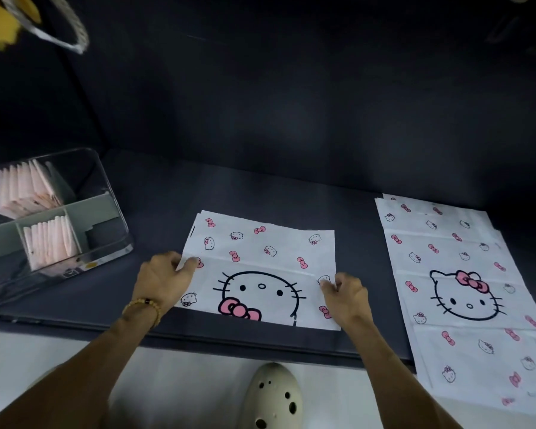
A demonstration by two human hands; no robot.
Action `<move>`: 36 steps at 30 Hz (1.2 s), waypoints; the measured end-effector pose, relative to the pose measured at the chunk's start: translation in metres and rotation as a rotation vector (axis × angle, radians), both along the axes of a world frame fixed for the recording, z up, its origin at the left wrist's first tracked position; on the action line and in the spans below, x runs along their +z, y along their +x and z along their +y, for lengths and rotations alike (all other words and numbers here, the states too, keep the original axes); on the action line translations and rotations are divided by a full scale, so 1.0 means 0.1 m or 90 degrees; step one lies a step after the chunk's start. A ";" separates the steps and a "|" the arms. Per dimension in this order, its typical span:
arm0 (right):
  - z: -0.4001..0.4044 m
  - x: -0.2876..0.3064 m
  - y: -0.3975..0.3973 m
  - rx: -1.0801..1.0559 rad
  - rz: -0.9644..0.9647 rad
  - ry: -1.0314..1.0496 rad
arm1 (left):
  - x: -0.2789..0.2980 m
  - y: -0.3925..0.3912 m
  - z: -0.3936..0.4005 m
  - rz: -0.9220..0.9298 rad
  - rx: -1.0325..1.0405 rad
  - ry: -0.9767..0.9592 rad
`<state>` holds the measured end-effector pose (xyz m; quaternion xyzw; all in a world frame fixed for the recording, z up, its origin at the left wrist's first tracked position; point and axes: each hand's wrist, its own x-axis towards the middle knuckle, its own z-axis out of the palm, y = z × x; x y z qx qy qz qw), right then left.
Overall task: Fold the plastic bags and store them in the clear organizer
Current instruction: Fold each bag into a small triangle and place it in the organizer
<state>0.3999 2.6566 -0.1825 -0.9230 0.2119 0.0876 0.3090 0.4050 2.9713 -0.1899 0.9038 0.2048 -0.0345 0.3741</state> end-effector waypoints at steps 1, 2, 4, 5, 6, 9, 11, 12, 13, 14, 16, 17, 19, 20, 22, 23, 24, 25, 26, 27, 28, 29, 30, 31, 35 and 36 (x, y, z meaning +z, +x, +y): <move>0.01 0.00 0.01 -0.003 0.007 -0.010 | 0.00 -0.01 0.00 0.004 -0.013 0.029; 0.02 0.00 0.01 -0.005 0.012 -0.018 | -0.01 -0.02 0.00 0.011 -0.028 0.066; 0.03 0.00 -0.01 -0.015 0.013 -0.023 | -0.02 -0.02 -0.01 0.022 -0.044 0.122; 0.03 0.00 -0.01 -0.020 0.015 -0.023 | -0.01 -0.02 -0.02 0.027 -0.048 0.139; 0.04 0.00 -0.01 -0.023 0.017 -0.022 | -0.01 -0.01 -0.03 0.035 -0.051 0.159; 0.05 0.02 -0.02 -0.033 0.024 -0.022 | 0.00 -0.04 -0.10 0.037 -0.047 0.243; 0.05 0.01 -0.02 -0.036 0.024 -0.020 | 0.03 -0.08 -0.15 -0.011 -0.045 0.302; 0.05 0.01 -0.02 -0.035 0.017 -0.018 | 0.03 -0.11 -0.17 -0.057 -0.077 0.329; 0.06 0.00 -0.03 -0.037 0.016 -0.014 | 0.01 -0.14 -0.20 -0.118 -0.132 0.349; 0.06 0.00 -0.03 -0.038 0.011 -0.014 | -0.02 -0.17 -0.23 -0.170 -0.207 0.357; 0.06 -0.01 -0.03 -0.041 0.006 -0.011 | -0.11 -0.26 -0.31 -0.179 -0.385 0.345; 0.06 0.00 -0.03 -0.048 0.004 -0.002 | -0.16 -0.30 -0.34 -0.148 -0.447 0.342; 0.07 0.02 -0.04 -0.063 0.006 0.005 | -0.23 -0.34 -0.36 -0.111 -0.484 0.363; 0.11 0.05 -0.05 -0.069 0.003 -0.006 | -0.25 -0.34 -0.36 -0.101 -0.488 0.373; 0.18 0.11 -0.11 -0.066 -0.014 -0.105 | -0.27 -0.33 -0.35 -0.082 -0.500 0.389; 0.23 0.10 -0.15 -0.040 -0.070 -0.193 | -0.27 -0.32 -0.35 -0.080 -0.499 0.394; 0.33 0.09 -0.20 0.017 -0.135 -0.267 | -0.26 -0.32 -0.36 -0.083 -0.493 0.398; 0.48 0.07 -0.22 0.080 -0.216 -0.294 | -0.24 -0.31 -0.37 -0.084 -0.489 0.399; 0.67 0.04 -0.23 0.155 -0.286 -0.277 | -0.22 -0.31 -0.38 -0.086 -0.488 0.395; 0.88 0.01 -0.23 0.253 -0.317 -0.238 | -0.21 -0.31 -0.38 -0.092 -0.492 0.388; 1.07 -0.05 -0.23 0.348 -0.303 -0.188 | -0.21 -0.31 -0.38 -0.101 -0.498 0.381; 1.22 -0.10 -0.24 0.420 -0.250 -0.139 | -0.21 -0.31 -0.38 -0.110 -0.502 0.378; 1.30 -0.16 -0.23 0.468 -0.199 -0.118 | -0.21 -0.31 -0.36 -0.117 -0.506 0.376; 1.31 -0.21 -0.22 0.493 -0.174 -0.127 | -0.21 -0.30 -0.35 -0.122 -0.509 0.374; 1.04 -0.30 -0.23 0.547 -0.180 -0.234 | -0.21 -0.30 -0.31 -0.130 -0.523 0.368; 0.94 -0.31 -0.24 0.567 -0.178 -0.255 | -0.22 -0.30 -0.31 -0.130 -0.525 0.370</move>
